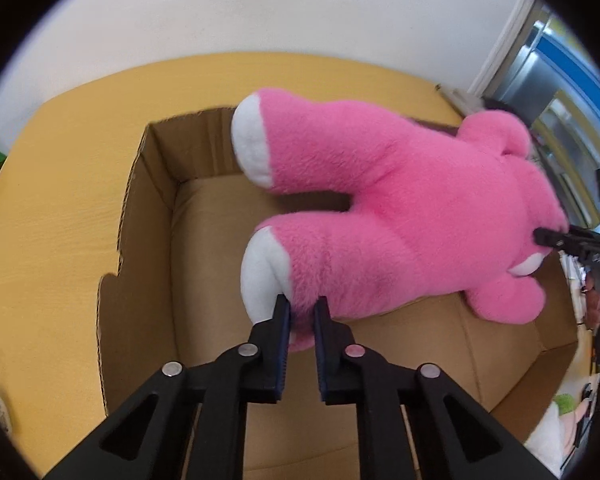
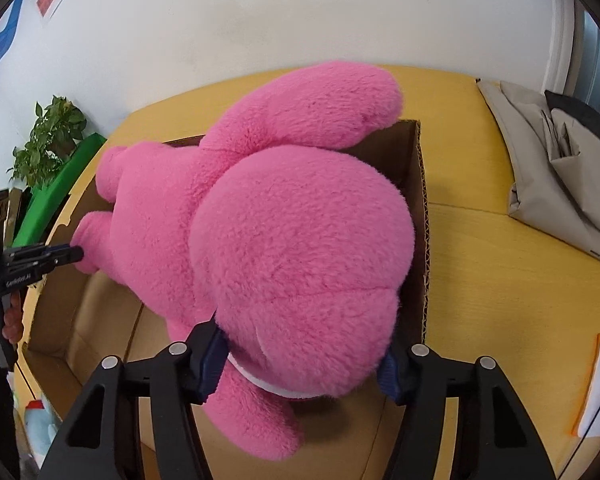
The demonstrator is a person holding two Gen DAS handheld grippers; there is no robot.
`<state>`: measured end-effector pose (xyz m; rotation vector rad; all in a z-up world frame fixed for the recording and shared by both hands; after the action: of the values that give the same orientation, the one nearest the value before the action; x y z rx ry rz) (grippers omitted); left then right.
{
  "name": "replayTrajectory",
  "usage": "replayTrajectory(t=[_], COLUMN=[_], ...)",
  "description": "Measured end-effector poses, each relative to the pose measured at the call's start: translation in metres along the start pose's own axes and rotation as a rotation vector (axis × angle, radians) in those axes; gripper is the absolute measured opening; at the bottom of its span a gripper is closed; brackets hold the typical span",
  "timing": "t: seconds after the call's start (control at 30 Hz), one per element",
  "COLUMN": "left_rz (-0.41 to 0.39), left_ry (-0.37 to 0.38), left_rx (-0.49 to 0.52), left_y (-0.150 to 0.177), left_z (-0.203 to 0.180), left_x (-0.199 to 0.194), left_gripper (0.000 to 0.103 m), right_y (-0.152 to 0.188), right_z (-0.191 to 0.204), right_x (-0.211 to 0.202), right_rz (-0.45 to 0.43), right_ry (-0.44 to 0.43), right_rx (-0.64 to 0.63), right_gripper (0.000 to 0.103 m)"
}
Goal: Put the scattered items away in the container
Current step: 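Open both grippers and withdraw them from the pink bear, then move both grippers toward the light-blue cat plush beside the box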
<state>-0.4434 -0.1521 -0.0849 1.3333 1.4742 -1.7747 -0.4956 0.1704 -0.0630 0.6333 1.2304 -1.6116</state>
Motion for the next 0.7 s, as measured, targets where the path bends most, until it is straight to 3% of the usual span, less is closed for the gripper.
replayTrajectory(t=[0.13,0.2,0.3,0.43,0.57,0.7], left_rz=[-0.036,-0.082,-0.142,-0.261,-0.365,-0.444], left_ry=[0.013,0.020,-0.023,-0.009,-0.058,-0.079], left_rx=[-0.066,-0.060,-0.034,-0.008,0.037,0.057], left_y=[0.004,0.004,0.005,0.015,0.038,0.078], left_z=[0.005,-0.001,-0.013,-0.036,-0.065,-0.090], left_x=[-0.006,-0.021,-0.052,-0.112,-0.175,-0.227], left_gripper=[0.026,0.026,0.039,0.049,0.078,0.079], right_y=[-0.003,0.001,0.006,0.010,0.035,0.075], right_z=[-0.004,0.001,0.010,0.014,0.027,0.050], right_x=[-0.001,-0.009,-0.034,-0.082,-0.140,-0.196], right_rz=[-0.007,-0.043,-0.085,-0.181,-0.266,-0.339], right_ry=[-0.021,0.025,0.039,0.049,0.016,-0.028], right_rx=[0.033,0.005,-0.049,-0.048,-0.072,-0.130], right_gripper=[0.087,0.097,0.097,0.103,0.103,0.103])
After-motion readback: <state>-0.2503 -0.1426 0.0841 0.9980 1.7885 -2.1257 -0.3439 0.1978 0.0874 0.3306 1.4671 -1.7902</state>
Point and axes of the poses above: each gripper's, at about its wrist camera, not at the fingertips, and x roughly the way its jaws point, z to its left, y to its underside, the point moved 4 cm from there along x, roughly the way its jaws point, and after that the axes turned 14 degrees about x, right-handed, at the moved point
